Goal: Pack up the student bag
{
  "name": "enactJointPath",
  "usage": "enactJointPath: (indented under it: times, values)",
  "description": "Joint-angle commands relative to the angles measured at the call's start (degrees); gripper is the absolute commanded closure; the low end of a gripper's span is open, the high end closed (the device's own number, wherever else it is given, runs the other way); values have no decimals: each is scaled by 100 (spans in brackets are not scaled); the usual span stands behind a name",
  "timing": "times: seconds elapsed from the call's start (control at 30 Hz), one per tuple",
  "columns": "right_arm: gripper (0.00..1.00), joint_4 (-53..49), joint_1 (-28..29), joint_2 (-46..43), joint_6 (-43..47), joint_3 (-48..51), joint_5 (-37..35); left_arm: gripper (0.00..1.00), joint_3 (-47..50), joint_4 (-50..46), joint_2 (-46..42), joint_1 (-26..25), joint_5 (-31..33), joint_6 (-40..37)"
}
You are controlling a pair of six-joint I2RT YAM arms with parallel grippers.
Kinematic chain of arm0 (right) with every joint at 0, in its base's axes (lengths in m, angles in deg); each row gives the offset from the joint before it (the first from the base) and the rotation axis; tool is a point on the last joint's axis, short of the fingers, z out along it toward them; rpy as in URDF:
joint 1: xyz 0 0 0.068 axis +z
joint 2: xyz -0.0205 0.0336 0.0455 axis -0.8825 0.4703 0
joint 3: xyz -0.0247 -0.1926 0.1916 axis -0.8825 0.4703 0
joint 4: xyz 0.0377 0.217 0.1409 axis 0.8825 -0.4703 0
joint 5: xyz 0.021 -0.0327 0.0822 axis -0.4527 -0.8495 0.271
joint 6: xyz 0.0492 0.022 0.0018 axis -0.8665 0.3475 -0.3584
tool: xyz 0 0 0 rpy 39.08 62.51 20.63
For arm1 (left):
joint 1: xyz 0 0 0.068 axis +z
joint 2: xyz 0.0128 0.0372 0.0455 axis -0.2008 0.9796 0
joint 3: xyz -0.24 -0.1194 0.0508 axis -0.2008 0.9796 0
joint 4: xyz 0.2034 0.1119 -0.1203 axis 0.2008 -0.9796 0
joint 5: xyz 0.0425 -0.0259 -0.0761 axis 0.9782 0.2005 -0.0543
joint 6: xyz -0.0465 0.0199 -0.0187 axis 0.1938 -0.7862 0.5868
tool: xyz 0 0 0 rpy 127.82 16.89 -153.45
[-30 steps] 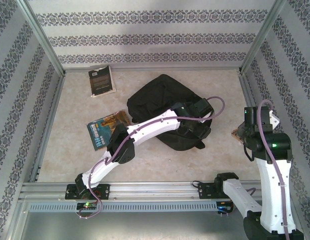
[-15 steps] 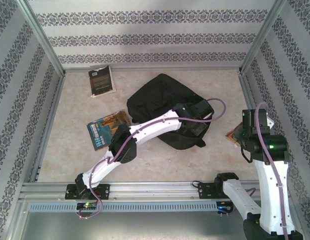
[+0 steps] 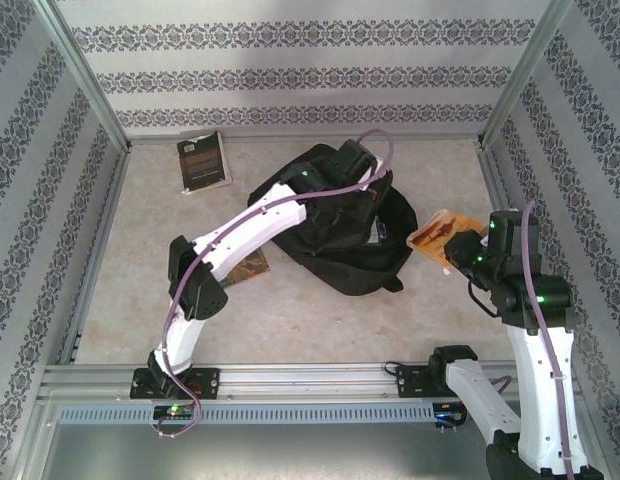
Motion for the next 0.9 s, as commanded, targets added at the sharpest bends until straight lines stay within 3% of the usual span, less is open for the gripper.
enactJointPath:
  times: [0.0, 0.13, 0.37, 0.43, 0.57, 0.63, 0.73, 0.87]
  values:
    - [100, 1275, -58, -60, -92, 384, 1316, 100, 94, 86, -363, 117, -409, 257]
    - [100, 2026, -14, 66, -656, 1036, 1988, 100, 565, 426, -682, 345, -1078, 483]
    - [100, 3353, 424, 523, -1711, 1557, 2259, 99, 954, 540, -686, 407, -1588, 741]
    - [100, 3538, 672, 607, -1904, 1491, 2114, 91, 943, 434, -622, 403, -1538, 777]
    - [100, 3588, 933, 784, -1995, 1283, 1980, 51, 918, 228, -578, 398, -1381, 729]
    - [100, 3593, 966, 813, -2012, 1264, 1974, 40, 876, 129, -560, 398, -1301, 668]
    - [100, 3604, 984, 797, -2032, 1308, 1970, 34, 746, -54, -516, 398, -1094, 556]
    - [100, 3678, 991, 734, -2070, 1391, 1970, 35, 558, -383, -402, 398, -637, 335]
